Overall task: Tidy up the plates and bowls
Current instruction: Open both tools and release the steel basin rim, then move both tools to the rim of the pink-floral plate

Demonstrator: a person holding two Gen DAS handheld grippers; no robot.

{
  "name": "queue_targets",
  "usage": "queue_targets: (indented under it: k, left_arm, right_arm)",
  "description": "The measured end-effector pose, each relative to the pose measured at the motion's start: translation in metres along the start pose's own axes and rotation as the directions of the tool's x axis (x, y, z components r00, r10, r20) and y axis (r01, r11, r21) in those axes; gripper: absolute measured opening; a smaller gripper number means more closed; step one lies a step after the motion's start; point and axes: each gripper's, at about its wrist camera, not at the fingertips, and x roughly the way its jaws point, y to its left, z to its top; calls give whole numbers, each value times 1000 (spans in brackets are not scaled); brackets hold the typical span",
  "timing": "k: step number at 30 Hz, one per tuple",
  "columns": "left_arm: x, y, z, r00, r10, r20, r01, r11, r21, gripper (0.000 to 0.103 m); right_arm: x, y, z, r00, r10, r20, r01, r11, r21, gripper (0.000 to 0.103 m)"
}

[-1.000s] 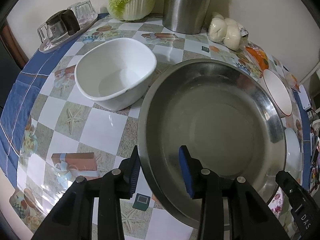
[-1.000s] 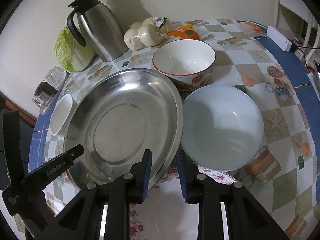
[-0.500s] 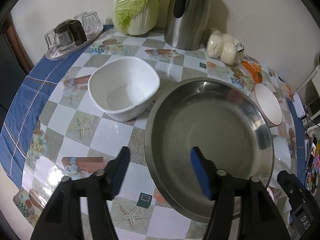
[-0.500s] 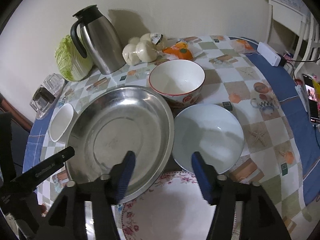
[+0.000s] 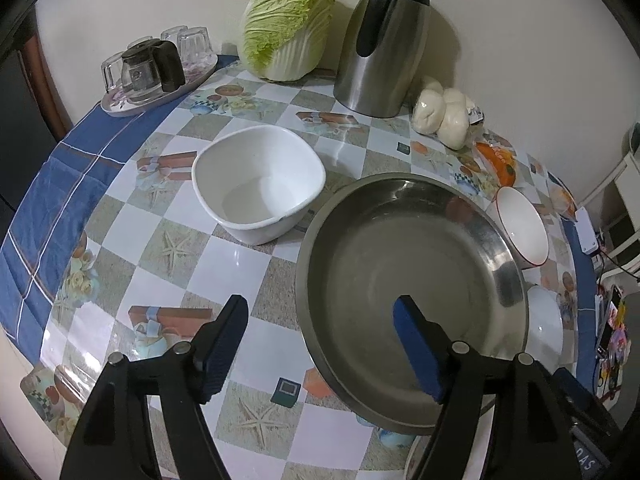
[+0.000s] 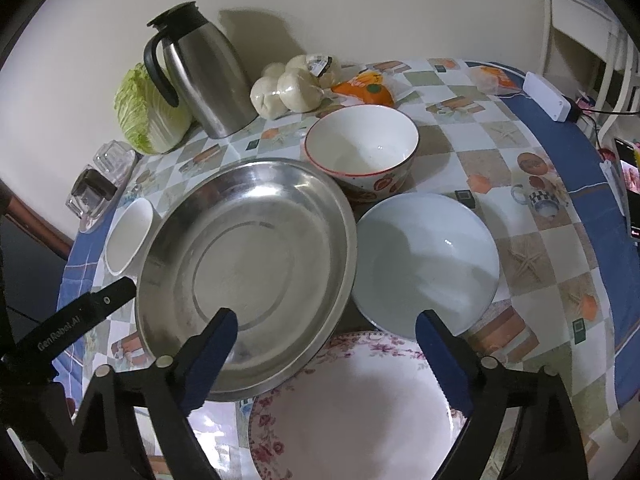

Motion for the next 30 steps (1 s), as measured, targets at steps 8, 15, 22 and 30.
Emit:
queue_targets:
  k: [8,15,22,30]
  left_arm:
    - [-14,1,-12,1000,21,17,-21,1000,4,76]
    - [-18,1,-27,999,-54,1,54,998,20,76]
    - [-27,-2,-38,991,-135,13,135,990,30,78]
    - [-30,-11,-60,988,-148,-30,150,987,56,79]
  right_arm:
    - [-6,-6,-10,1000,-10,-23,10,1000,16,94]
    - [-15,-13,-24,1000,27,-15,-27,999,20,94]
    - [-25,-23,-40,998,66,1,-66,997,50,94]
    - [-30,-46,-52,1000,15,-3,-14,995,95,94]
